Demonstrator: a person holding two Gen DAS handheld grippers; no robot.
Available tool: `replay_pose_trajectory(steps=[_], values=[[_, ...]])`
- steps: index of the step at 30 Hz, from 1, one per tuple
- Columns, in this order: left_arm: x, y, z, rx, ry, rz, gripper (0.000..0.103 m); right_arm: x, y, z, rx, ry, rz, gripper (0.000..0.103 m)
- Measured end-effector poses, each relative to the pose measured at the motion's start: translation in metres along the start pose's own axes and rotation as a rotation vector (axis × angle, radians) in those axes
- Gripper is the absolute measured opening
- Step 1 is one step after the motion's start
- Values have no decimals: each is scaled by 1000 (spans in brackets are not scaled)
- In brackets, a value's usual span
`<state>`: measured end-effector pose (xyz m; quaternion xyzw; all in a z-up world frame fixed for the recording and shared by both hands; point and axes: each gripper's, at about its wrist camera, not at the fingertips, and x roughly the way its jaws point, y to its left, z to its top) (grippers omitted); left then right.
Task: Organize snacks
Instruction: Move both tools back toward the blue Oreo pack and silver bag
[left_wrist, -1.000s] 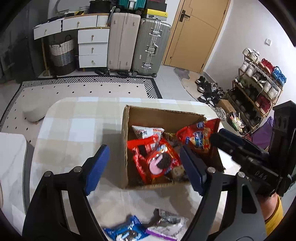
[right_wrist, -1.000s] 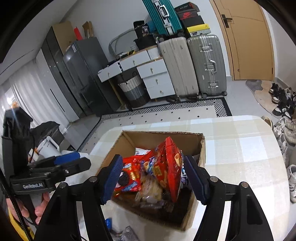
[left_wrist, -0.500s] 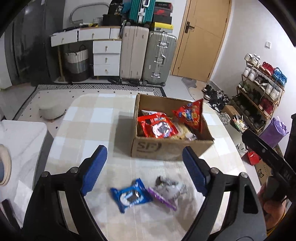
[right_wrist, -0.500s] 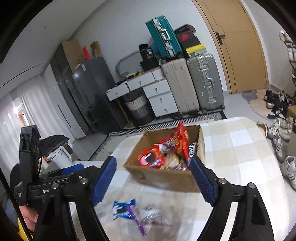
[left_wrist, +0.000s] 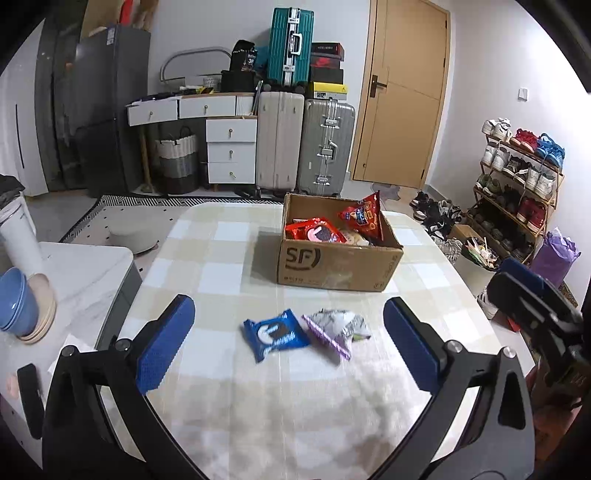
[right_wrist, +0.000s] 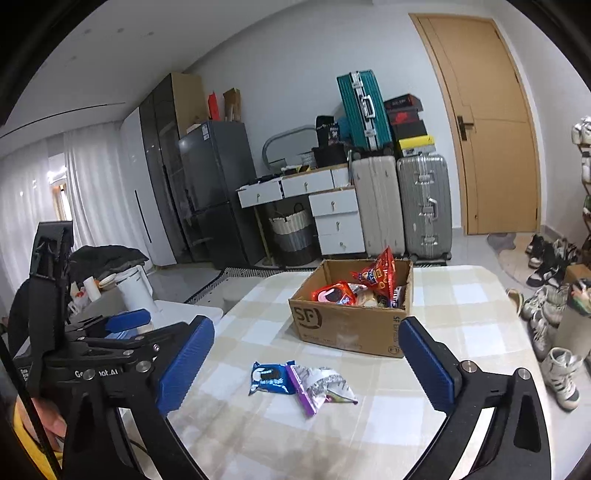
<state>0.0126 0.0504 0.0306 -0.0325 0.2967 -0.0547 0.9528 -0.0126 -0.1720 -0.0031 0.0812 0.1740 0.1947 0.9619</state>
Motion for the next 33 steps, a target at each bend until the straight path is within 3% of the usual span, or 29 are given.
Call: replay_pose_trajectory(steps=[6, 14, 33], values=[[-33, 3, -26, -14, -13, 32, 102, -11, 5, -15, 1, 20, -4, 102], [-35, 10, -47, -37, 5, 40, 102, -19, 19, -39, -99, 25, -33, 102], [59, 19, -68, -79, 136, -3, 102, 40, -18, -67, -7, 148, 6, 102]])
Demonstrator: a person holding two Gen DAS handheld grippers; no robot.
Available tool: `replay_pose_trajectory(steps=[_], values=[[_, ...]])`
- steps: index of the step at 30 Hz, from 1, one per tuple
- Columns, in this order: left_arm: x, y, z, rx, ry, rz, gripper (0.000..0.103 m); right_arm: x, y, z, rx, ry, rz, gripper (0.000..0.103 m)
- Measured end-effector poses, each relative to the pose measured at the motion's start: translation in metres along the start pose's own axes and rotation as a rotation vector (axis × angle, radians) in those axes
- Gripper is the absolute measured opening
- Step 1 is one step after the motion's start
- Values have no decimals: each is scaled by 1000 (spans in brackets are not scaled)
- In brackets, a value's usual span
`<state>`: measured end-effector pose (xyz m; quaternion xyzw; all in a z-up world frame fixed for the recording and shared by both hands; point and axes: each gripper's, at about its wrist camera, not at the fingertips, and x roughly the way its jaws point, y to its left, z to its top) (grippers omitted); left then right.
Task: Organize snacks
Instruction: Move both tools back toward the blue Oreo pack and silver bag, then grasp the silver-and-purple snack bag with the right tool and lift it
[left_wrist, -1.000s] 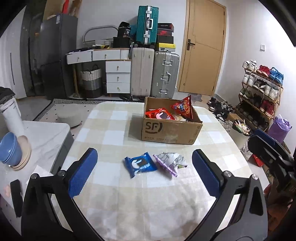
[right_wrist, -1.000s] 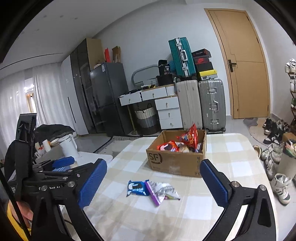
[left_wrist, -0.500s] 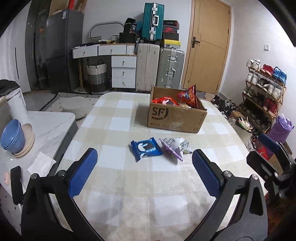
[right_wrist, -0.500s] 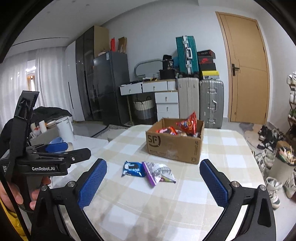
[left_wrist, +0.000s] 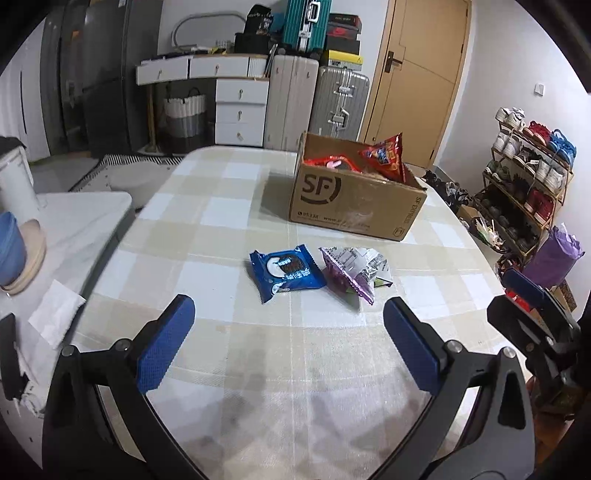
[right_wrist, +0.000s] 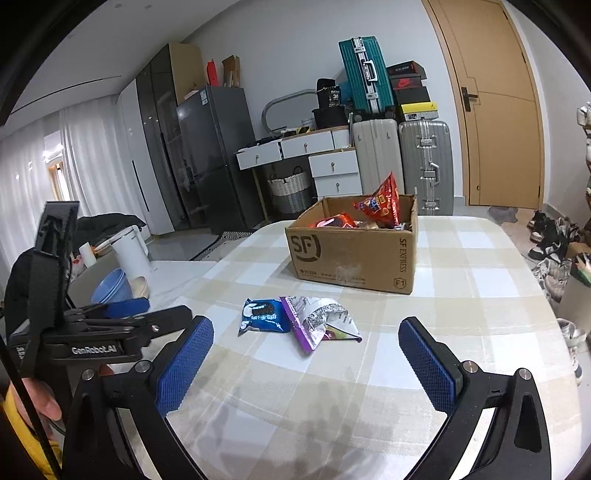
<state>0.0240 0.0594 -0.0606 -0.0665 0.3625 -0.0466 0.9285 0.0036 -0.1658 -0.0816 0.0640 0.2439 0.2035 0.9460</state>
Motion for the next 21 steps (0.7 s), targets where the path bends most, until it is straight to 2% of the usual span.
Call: replay_pose_trajectory(steps=[3, 6, 8, 10, 12, 19, 21], values=[[19, 6, 2, -27, 29, -14, 102, 15, -3, 5, -2, 18, 10, 102], [41, 13, 5, -68, 74, -83, 102, 42, -7, 13, -30, 64, 15, 102], [56, 17, 7, -87, 99, -70, 102, 62, -9, 15, -61, 100, 11, 102], [71, 20, 9, -87, 118, -42, 102, 91, -14, 17, -70, 177, 7, 102], [81, 24, 11, -92, 131, -41, 102, 113, -18, 17, -56, 230, 51, 102], [120, 40, 14, -126, 182, -17, 102, 184, -31, 17, -18, 350, 95, 102], [127, 44, 15, -130, 191, -12, 102, 198, -36, 15, -1, 381, 97, 93]])
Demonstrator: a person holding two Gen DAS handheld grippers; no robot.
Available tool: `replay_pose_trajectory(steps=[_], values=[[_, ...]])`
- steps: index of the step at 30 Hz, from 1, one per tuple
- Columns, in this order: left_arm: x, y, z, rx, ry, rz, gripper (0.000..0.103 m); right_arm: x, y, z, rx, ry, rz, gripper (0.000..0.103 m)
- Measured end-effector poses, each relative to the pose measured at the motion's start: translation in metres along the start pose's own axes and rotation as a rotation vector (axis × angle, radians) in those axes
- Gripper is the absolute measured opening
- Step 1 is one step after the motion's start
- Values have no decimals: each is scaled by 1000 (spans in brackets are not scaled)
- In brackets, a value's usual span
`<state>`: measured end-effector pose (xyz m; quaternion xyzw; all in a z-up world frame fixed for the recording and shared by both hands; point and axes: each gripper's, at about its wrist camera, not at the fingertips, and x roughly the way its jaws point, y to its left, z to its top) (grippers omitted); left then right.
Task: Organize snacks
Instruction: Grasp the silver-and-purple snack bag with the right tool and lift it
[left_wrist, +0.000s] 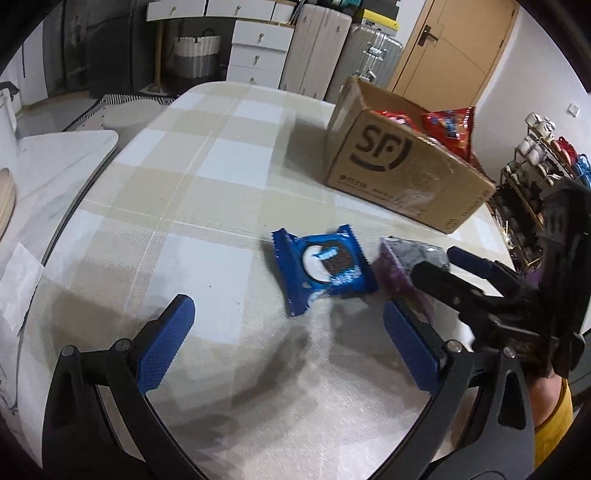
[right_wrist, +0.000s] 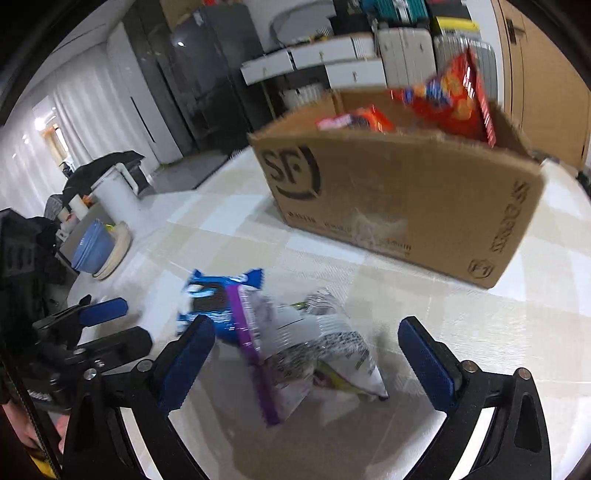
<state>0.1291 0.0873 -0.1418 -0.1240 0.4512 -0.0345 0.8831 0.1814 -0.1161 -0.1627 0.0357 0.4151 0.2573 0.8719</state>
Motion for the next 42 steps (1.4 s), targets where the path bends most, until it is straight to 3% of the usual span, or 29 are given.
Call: replay_pose_trajectory(steps=[2, 7, 14, 25, 36, 42], values=[[7, 4, 4, -5, 5, 10, 102, 10, -5, 0, 14, 21, 18, 83], [24, 10, 10, -10, 20, 27, 102, 16, -8, -3, 5, 10, 53, 78], [45, 5, 12, 16, 53, 33, 102, 10, -37, -7, 132, -36, 163, 57], [54, -12, 15, 42, 92, 55, 102, -6, -23, -14, 60, -65, 140, 51], [49, -18, 15, 55, 92, 72, 102, -38, -33, -10, 104, -186, 163, 50], [69, -32, 26, 68, 154, 86, 102, -54, -48, -11, 160, -229, 178, 50]])
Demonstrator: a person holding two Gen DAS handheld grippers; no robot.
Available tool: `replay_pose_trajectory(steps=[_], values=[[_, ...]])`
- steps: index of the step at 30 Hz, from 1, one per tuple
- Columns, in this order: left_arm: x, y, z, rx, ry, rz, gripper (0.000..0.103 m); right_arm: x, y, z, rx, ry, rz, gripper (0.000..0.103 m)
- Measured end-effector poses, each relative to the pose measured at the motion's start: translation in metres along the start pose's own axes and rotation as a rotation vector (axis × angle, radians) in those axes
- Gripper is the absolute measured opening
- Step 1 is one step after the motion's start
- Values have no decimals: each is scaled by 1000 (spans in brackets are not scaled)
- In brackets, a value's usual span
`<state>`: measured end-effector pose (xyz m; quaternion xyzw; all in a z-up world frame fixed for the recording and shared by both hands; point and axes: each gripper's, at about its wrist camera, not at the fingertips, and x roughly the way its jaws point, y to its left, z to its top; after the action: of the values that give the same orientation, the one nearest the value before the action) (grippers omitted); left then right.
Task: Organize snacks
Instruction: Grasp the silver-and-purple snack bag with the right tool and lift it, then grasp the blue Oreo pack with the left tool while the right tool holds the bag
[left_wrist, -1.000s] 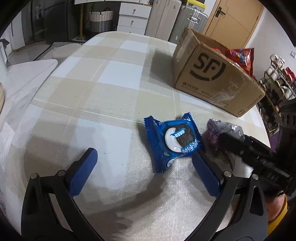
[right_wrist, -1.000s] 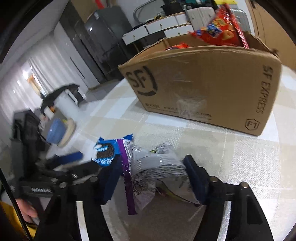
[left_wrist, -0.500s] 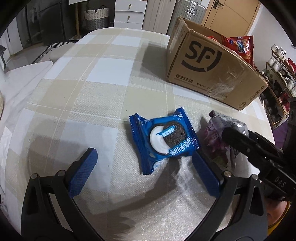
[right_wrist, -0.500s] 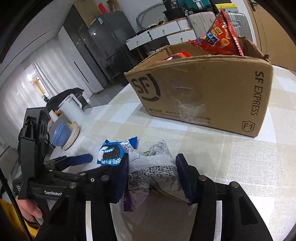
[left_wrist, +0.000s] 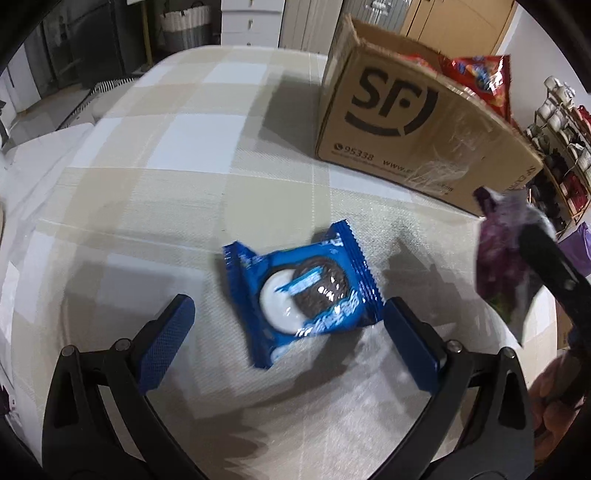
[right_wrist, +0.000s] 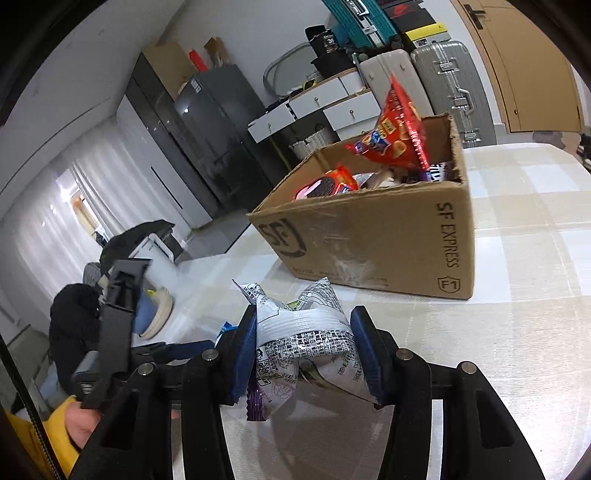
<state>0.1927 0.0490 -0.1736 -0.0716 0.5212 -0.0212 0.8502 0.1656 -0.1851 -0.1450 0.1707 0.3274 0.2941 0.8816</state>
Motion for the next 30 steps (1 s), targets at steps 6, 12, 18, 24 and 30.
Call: replay_pose_trajectory(steps=[6, 12, 18, 24, 30], values=[[6, -14, 7, 34, -33, 37, 80, -2, -8, 0, 25, 17, 7, 50], [-4, -21, -1, 115, -64, 52, 45, 2, -13, 1, 53, 17, 7, 50], [-25, -21, -15, 140, -78, 36, 44, 7, -12, 0, 68, 19, 28, 51], [-68, -13, -24, 134, -151, 12, 44, 4, -21, -1, 126, 1, 31, 51], [-121, -9, -29, 132, -264, -11, 44, -31, 7, -3, 97, -59, 50, 51]])
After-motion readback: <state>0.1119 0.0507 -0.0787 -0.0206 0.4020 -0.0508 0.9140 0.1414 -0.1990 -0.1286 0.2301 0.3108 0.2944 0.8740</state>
